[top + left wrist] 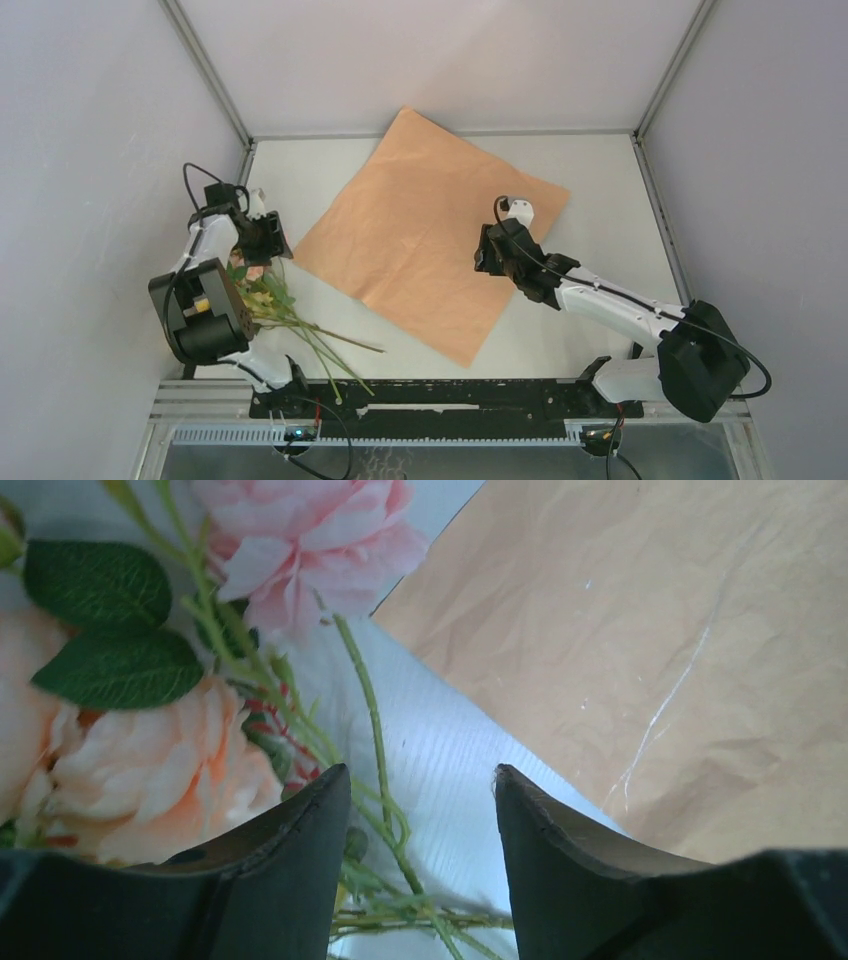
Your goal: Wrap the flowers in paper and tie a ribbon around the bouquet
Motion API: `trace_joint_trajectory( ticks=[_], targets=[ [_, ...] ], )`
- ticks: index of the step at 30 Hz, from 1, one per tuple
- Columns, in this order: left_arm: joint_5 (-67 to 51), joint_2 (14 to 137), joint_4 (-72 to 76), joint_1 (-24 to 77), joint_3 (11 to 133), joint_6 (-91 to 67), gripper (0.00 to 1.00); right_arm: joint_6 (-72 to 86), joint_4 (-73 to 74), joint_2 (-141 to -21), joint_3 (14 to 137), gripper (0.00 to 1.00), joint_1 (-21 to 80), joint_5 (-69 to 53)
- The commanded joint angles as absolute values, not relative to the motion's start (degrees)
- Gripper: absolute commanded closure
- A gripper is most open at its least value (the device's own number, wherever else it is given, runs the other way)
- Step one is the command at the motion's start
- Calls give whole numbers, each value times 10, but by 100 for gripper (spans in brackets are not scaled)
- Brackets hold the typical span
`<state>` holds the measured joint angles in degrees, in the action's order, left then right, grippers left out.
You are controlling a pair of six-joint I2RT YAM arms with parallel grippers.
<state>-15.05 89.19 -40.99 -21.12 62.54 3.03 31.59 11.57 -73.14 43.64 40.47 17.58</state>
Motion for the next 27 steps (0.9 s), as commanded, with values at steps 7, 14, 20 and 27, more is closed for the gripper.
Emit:
trace_joint_trajectory(
  ticks=[7,14,20,27],
  targets=[
    [-31,984,-367,-178,670,19,47,288,125,-752,466,41,414,234],
    [7,1063,-373,-162,721,5,60,273,103,-784,466,41,385,197],
    [25,1067,-373,-163,726,4,89,277,114,-780,466,41,381,201],
    [-79,962,-375,-166,696,4,100,270,117,-737,466,41,404,193]
  ],
)
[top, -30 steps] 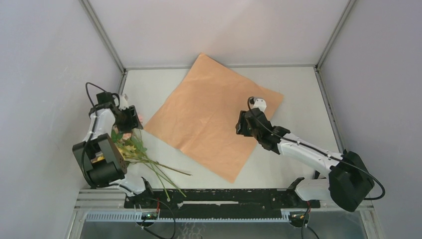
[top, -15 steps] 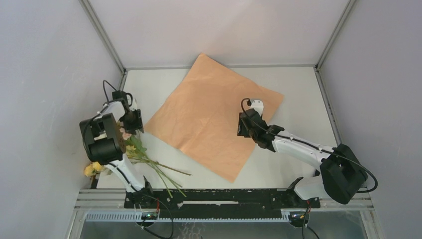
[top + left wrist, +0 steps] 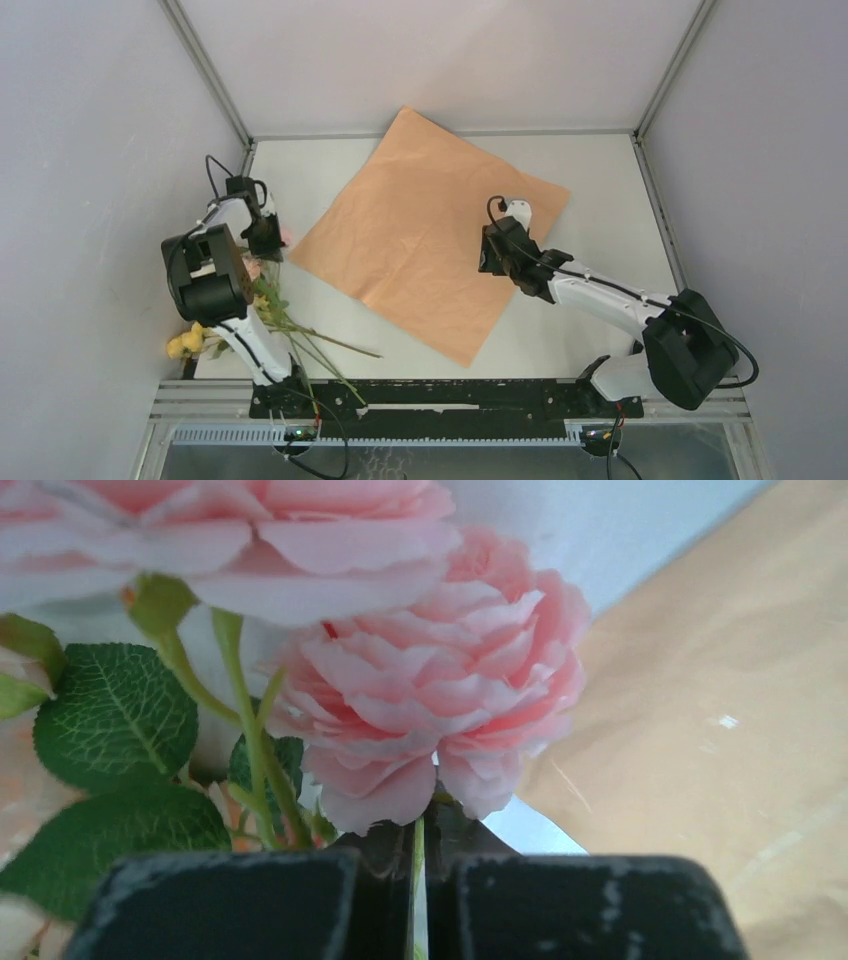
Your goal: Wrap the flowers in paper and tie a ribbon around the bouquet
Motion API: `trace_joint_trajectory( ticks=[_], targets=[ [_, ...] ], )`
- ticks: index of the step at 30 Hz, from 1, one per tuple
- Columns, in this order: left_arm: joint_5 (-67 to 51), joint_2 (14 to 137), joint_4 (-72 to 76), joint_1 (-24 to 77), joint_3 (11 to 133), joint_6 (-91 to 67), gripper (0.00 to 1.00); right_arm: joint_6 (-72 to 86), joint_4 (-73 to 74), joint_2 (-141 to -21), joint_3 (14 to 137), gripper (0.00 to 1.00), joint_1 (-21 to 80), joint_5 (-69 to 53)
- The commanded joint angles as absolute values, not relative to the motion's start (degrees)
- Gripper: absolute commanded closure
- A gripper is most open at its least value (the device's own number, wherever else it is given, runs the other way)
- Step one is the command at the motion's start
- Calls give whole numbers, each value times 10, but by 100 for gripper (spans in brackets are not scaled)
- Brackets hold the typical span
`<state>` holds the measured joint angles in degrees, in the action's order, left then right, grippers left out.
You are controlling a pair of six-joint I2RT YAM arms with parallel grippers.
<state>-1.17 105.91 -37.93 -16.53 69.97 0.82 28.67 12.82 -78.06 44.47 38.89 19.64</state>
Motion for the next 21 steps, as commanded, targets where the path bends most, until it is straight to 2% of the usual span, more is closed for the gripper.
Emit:
trace_joint_trajectory(
  ticks=[1,8,14,17,21],
  targets=[
    [-95,926,-377,-166,695,-7,100,261,111,-730,466,41,409,183],
    [-197,747,-377,-166,690,-48,100,200,-45,-725,483,39,467,-52],
    [-346,645,-337,-164,692,-141,100,189,-155,-853,607,23,557,-191],
    [-389,635,-335,-149,714,-175,100,188,-181,-936,696,10,589,-210],
    [-385,619,-333,-112,709,-193,100,184,-160,-1051,828,7,605,-178]
  ],
)
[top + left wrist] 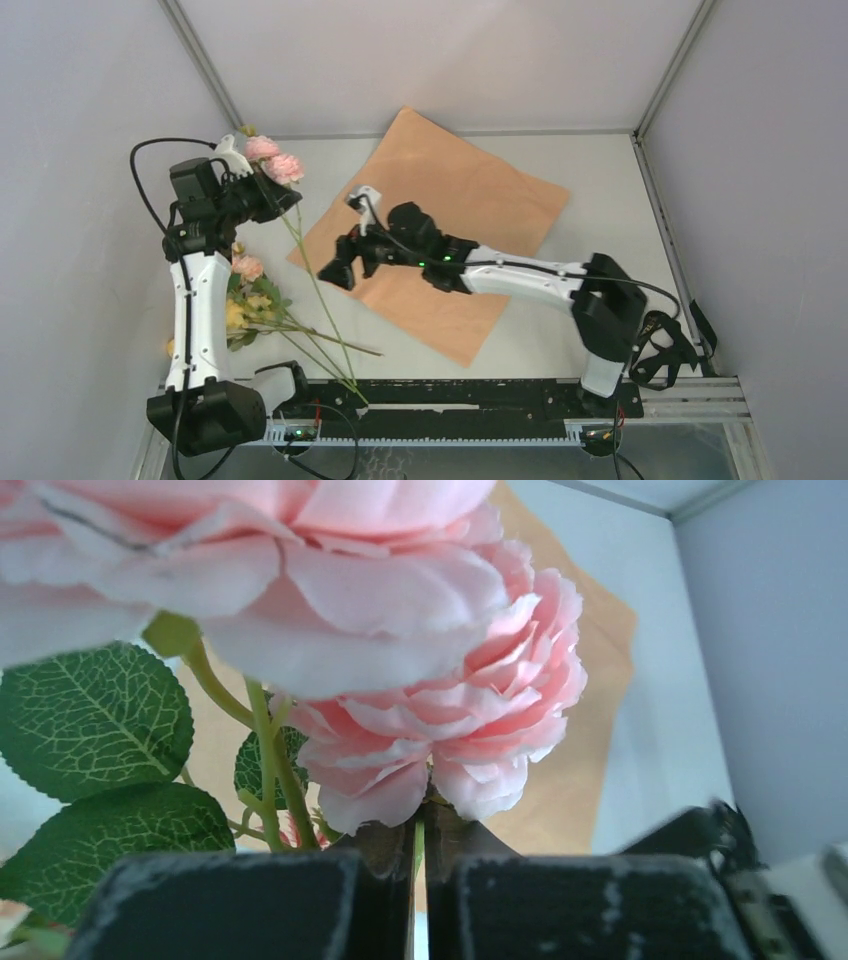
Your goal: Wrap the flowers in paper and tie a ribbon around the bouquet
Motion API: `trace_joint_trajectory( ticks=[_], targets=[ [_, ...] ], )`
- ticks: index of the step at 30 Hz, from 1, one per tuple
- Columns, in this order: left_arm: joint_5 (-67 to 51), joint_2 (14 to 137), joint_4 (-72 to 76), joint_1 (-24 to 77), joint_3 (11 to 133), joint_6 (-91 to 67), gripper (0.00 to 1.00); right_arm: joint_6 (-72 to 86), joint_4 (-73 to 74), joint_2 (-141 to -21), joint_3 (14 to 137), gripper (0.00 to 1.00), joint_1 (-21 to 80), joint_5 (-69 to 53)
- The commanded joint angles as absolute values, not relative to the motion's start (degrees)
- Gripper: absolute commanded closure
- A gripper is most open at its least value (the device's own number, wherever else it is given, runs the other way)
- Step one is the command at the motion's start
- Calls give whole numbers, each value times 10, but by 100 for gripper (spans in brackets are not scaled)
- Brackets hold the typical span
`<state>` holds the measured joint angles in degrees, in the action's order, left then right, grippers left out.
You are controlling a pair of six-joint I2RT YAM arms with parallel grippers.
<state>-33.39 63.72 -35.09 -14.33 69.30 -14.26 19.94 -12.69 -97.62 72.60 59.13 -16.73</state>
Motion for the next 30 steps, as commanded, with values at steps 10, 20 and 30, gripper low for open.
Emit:
trace_joint_trajectory(
  ticks=[10,20,30],
  targets=[
    [-390,595,-327,-106,688,-206,100,219,-75,-1157,922,93,615,-155],
    [-105,626,-425,-126,659,-34,5,184,103,-1076,870,100,462,-81],
    [-35,657,-404,-236,543,48,4,96,318,-1251,1091,100,329,-3]
  ],
)
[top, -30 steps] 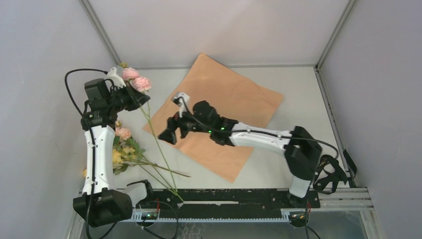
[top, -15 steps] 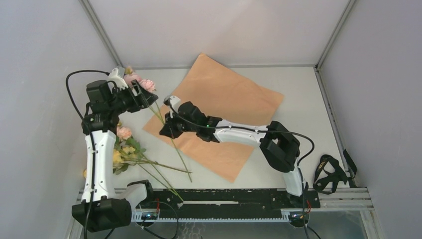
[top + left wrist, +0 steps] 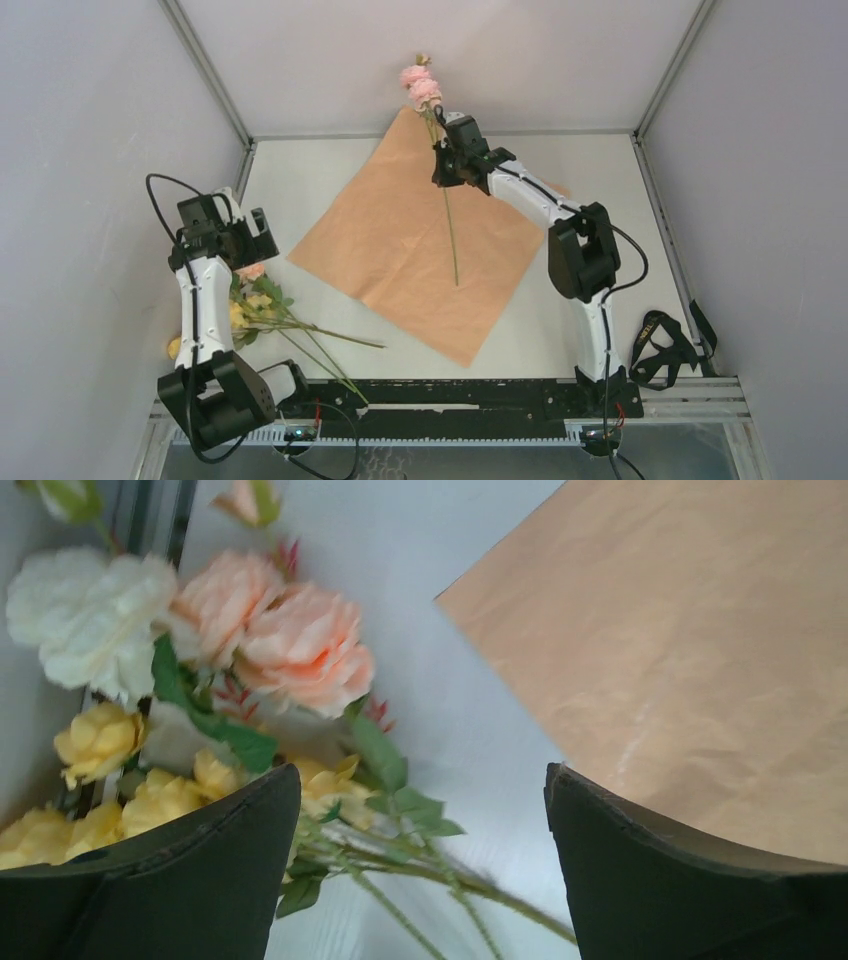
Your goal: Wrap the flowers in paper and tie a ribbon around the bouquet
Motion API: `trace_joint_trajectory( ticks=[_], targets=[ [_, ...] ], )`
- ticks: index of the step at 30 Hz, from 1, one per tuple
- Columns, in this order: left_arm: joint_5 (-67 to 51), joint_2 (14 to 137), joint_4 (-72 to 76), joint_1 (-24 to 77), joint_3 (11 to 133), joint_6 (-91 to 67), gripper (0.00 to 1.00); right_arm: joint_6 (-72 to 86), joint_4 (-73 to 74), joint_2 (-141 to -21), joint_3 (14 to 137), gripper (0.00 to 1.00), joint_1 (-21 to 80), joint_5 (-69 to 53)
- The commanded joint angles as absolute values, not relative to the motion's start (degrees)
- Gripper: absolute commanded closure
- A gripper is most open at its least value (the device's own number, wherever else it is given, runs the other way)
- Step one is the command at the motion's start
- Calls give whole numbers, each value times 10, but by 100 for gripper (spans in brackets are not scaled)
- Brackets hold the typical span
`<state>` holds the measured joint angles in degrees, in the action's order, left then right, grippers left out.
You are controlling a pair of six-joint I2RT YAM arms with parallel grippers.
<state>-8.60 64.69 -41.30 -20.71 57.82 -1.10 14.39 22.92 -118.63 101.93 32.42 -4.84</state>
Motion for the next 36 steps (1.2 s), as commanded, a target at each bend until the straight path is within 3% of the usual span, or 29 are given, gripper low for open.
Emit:
trace_joint_trajectory(
  ticks=[1,2,3,6,7,9,18,23,29,36],
  targets=[
    [-33,661,-403,-242,535,52,4,96,324,-1271,1110,100,326,13],
    [-32,665,-402,-246,527,57,4,98,332,-1297,1130,100,323,29],
    [-30,671,-401,-248,520,60,4,100,339,-1316,1161,94,320,36],
    [-20,690,-399,-254,506,68,4,103,367,-1365,1232,42,316,65],
    [-15,697,-401,-256,504,72,4,104,384,-1378,1257,33,315,77],
    [-2,706,-397,-265,500,77,5,108,417,-1385,1285,26,319,105],
    [10,790,-362,-279,520,72,8,107,272,-1172,1012,24,361,106],
    [4,847,-356,-280,576,54,22,117,246,-1109,921,25,386,86],
    [-40,862,-347,-279,582,37,49,132,242,-1075,860,26,403,95],
    [-36,722,-354,-276,550,45,45,135,255,-1044,819,26,413,103]
  ],
)
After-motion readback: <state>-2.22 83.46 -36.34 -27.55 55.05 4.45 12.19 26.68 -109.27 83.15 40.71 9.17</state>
